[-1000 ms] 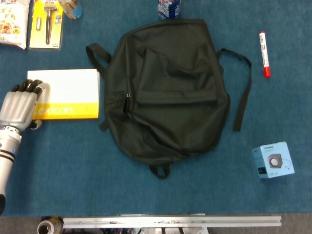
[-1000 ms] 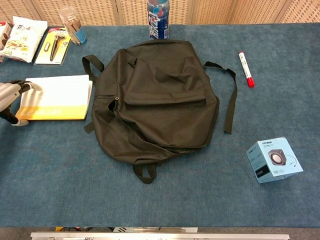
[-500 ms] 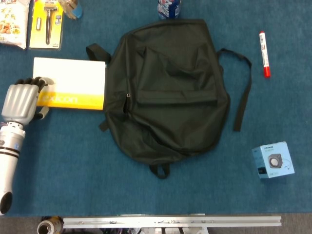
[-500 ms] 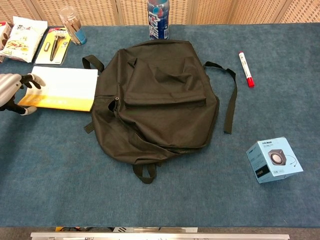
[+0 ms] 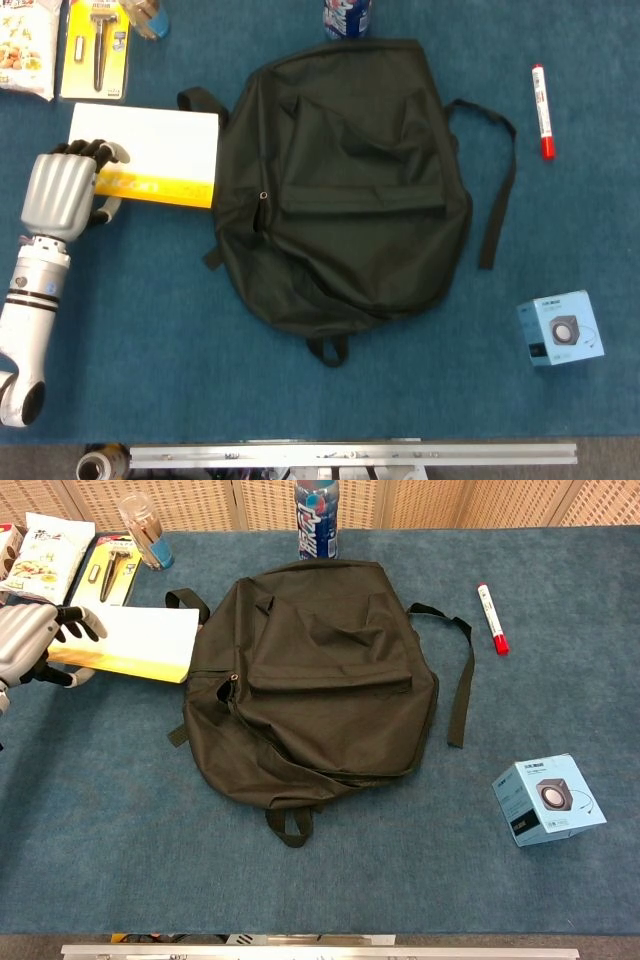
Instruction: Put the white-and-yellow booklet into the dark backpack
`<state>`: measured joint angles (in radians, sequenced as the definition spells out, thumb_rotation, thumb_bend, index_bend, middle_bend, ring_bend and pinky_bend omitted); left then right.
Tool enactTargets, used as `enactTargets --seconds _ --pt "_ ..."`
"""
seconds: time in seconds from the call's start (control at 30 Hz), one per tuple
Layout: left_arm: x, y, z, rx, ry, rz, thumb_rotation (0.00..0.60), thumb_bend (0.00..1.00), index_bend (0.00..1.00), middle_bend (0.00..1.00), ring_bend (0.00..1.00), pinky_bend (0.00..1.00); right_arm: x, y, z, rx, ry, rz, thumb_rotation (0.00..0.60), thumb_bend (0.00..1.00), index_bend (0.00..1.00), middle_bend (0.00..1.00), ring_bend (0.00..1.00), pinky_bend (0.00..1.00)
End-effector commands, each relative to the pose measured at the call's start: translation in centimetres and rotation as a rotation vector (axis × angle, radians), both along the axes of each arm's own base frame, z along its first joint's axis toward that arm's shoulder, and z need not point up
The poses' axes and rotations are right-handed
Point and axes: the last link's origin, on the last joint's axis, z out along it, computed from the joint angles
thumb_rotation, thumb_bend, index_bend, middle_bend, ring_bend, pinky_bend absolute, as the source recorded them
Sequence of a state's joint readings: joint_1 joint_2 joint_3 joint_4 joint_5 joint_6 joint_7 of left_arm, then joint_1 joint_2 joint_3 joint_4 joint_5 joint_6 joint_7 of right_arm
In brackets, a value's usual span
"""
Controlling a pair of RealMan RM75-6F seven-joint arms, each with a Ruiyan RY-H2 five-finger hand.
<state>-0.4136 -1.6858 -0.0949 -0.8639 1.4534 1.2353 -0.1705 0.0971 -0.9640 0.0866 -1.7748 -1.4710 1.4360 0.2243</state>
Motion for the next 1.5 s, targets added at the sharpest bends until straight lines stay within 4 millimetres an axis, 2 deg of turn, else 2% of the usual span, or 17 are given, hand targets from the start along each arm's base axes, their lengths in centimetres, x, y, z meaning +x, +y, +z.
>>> enactTargets --seconds 0.03,0.27,0.7,0.9,1.07,1.3,1.5 --pt "0.3 0.0 0.1 0.046 0.045 -0.038 0.600 0.24 0.47 0.46 0.40 0.45 0.0 0.0 0.0 0.000 -0.001 0.000 0.600 0.26 0.29 0.38 0.27 0.45" --pt "0.1 0.0 0.2 0.085 0.137 -0.076 0.600 0.24 0.54 0.51 0.43 0.48 0.0 -0.1 0.0 0.007 -0.009 0.001 0.600 0.26 0.29 0.38 0.27 0.45" --pt "0.1 0.1 -0.3 0.097 0.284 -0.133 0.600 0.27 0.56 0.52 0.45 0.52 0.0 0.0 0.2 0.004 -0.017 -0.002 0.600 0.25 0.29 0.38 0.27 0.45" --pt "0.2 0.1 -0.5 0.101 0.305 -0.152 0.600 0.35 0.58 0.53 0.46 0.54 0.0 0.1 0.2 0.007 -0.023 0.000 0.600 0.25 0.29 0.38 0.27 0.45" --pt "0.4 0.2 -0.7 0.111 0.311 -0.153 0.600 0.47 0.58 0.53 0.46 0.55 0.1 0.1 0.3 0.008 -0.028 0.000 0.600 0.25 0.29 0.38 0.27 0.45" --pt "0.5 0.2 -0.5 0.117 0.308 -0.152 0.600 0.52 0.60 0.55 0.47 0.56 0.0 0.1 0.3 0.007 -0.033 -0.002 0.600 0.25 0.29 0.38 0.27 0.45" --pt "0.5 -0.3 0.7 0.143 0.214 -0.145 0.600 0.56 0.63 0.58 0.50 0.60 0.0 0.1 0.3 0.010 -0.034 0.004 0.600 0.25 0.29 0.38 0.27 0.45"
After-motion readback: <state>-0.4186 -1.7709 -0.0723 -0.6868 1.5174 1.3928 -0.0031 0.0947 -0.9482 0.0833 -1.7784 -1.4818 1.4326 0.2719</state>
